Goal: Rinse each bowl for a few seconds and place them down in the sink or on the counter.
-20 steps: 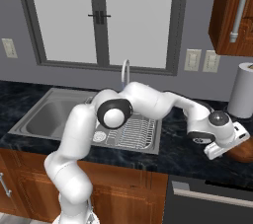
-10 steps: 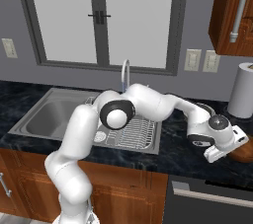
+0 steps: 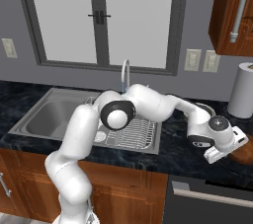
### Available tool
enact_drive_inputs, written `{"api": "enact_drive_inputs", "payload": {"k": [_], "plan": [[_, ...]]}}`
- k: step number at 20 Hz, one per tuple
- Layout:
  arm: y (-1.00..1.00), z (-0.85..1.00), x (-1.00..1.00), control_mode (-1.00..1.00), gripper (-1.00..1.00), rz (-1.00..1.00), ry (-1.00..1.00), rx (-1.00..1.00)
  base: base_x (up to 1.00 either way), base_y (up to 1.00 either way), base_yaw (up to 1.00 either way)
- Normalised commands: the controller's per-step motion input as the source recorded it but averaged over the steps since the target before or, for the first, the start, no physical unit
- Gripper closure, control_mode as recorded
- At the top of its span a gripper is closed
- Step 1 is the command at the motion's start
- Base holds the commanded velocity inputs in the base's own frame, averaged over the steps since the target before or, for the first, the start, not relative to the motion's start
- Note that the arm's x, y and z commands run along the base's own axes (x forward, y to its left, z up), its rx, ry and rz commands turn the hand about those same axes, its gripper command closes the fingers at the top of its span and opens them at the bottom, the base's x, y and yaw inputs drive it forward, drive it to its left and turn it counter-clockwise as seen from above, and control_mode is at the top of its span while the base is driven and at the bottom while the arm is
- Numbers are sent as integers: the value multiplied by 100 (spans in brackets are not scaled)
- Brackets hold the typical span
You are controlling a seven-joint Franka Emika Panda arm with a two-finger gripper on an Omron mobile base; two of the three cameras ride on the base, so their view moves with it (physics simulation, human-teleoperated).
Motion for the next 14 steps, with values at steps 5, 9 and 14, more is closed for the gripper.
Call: {"api": "enact_drive_inputs", "payload": {"k": [5,9,14], "plan": [[0,13,-15,-100,100,4,0,0,0,0,0],[0,42,-34,-100,100,8,-1,3,0,0,0],[0,50,-42,-100,100,11,-6,0,0,0,0]]}}
